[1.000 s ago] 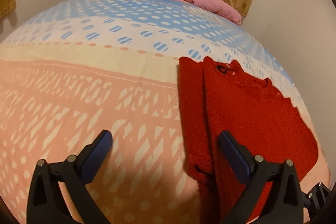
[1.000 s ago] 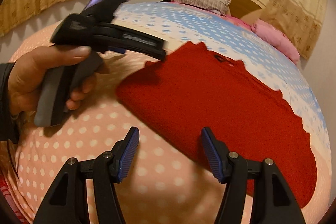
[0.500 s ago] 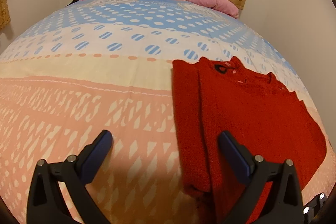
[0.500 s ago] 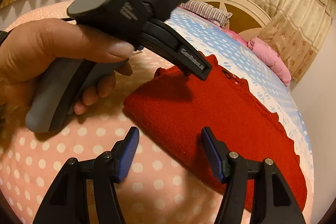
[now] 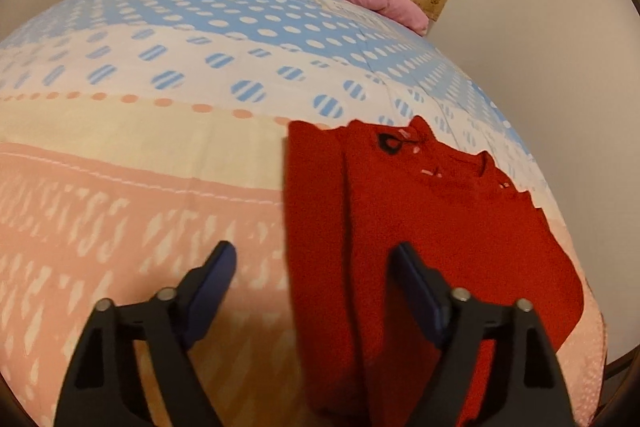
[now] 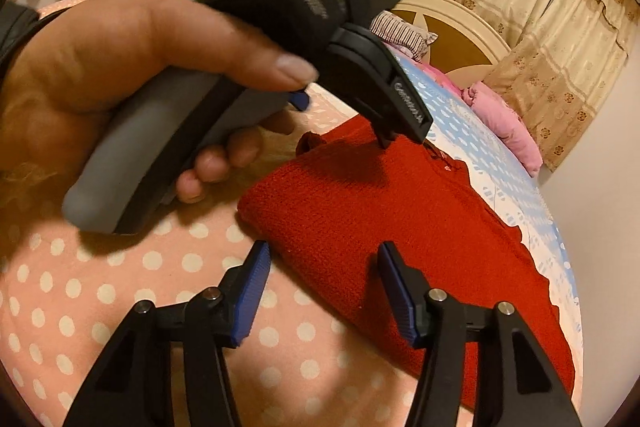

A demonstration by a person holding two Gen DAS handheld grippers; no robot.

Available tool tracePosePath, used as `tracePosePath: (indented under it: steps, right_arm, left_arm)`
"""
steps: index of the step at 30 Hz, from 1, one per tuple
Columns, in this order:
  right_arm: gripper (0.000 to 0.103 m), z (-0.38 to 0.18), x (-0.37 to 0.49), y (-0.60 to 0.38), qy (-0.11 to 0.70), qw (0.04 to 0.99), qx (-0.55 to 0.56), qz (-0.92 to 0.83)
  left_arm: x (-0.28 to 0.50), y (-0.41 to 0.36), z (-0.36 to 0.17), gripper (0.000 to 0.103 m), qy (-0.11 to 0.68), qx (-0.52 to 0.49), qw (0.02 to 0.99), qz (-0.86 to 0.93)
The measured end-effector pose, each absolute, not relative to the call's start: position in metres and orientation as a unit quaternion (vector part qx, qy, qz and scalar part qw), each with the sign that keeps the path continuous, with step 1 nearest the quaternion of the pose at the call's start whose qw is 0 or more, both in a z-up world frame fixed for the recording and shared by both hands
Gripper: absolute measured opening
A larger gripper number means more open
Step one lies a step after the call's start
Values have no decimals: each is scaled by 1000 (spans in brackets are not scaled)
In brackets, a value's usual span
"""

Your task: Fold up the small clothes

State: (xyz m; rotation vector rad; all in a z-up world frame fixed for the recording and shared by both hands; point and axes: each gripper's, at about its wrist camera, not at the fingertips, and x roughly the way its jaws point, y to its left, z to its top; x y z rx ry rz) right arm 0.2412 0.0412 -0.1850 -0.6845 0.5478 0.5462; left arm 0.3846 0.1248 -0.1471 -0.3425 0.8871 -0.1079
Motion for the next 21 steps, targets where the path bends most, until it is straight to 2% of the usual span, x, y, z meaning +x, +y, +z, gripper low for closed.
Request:
tracePosePath:
  steps: [2, 4, 6, 7, 9, 13, 21]
  right_arm:
    - [51, -186, 240, 40, 262, 868, -327, 264]
    - [45, -186, 240, 41, 261, 868, -330, 265]
    - [38, -187, 239, 41, 260, 865, -333, 269]
    - [32, -187, 239, 42, 260, 864, -335, 271]
    - [19, -188, 237, 43, 262, 861, -337, 276]
    - [10, -185, 241, 38, 268, 863, -323, 280]
    - [8, -165, 246, 14, 263, 885, -252, 289]
  left_arm:
    - [388, 118, -147, 75, 429, -157, 888, -54]
    - [390, 113, -147, 67, 432, -152, 887, -61]
    - [391, 111, -147, 49, 437, -151, 884, -67]
    - [392, 112, -147, 44, 439, -156, 882, -70]
    - [393, 114, -147, 24, 444, -169, 876, -78]
    - [393, 118, -143, 19, 450, -189, 869, -81]
    - [390, 111, -122, 16, 439, -200, 871, -86]
